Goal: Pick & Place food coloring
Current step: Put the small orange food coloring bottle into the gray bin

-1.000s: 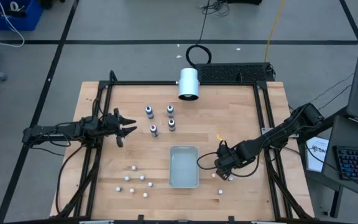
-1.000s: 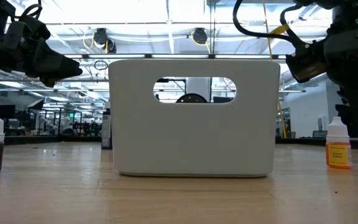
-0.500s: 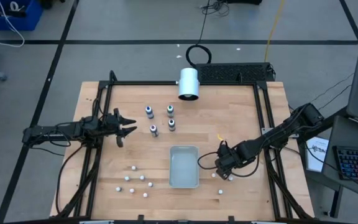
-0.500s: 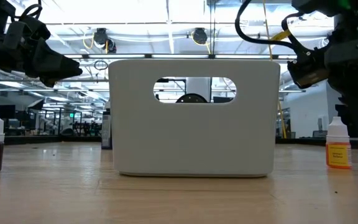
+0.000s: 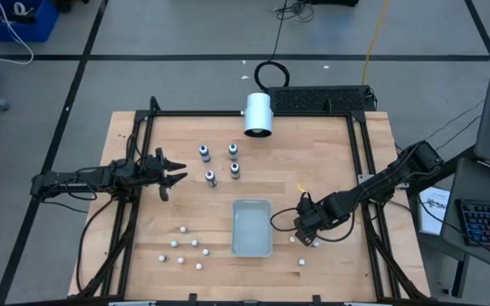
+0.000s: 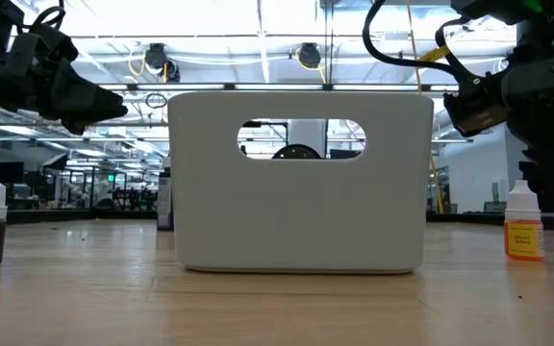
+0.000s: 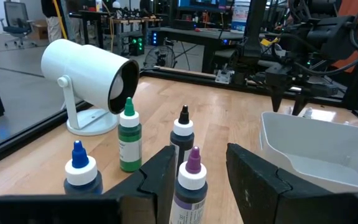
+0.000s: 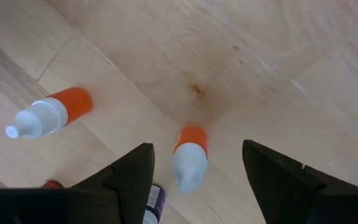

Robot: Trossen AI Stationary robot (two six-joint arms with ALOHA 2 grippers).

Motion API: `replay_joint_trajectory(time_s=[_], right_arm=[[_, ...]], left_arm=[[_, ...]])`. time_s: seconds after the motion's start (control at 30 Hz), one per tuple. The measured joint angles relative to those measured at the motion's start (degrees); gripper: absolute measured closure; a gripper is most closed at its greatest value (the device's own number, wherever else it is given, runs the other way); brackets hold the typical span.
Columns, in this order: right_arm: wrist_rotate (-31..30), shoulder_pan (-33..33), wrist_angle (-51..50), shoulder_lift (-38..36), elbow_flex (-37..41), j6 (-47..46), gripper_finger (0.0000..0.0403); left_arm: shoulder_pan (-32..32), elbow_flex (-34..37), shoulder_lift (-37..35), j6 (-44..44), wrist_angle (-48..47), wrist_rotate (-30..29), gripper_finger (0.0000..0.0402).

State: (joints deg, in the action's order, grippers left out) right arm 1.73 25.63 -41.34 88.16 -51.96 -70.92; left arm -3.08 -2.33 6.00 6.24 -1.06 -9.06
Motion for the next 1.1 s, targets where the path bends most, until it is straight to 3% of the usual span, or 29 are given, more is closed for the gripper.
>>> replay_joint_trajectory(time_s=[0.5,0.73,0.93,1.1], right_arm=[[-0.01,-0.02,-0.04,0.0,0.0,1.0,0.0272],[-0.75,-0.02,-0.52,-1.29,-0.34,4.62,0.0346],[-9.25,-0.26,-2.89,-6.45,-5.27,10.79,0.0361],[-15.15,-1.71,-2.99,-7.98,-13.87,20.83,0.0361]], left_arm=[[0.0,0.0,0.0,0.0,0.0,0.0,0.0254],[-0.01,0.0,0.0,0.0,0.0,0.0,0.0254],[-0.01,0.0,-0.02,0.0,0.26,0.0,0.0254],[-0.01,0.02,-0.02,0.0,0.05,0.0,0.0254]])
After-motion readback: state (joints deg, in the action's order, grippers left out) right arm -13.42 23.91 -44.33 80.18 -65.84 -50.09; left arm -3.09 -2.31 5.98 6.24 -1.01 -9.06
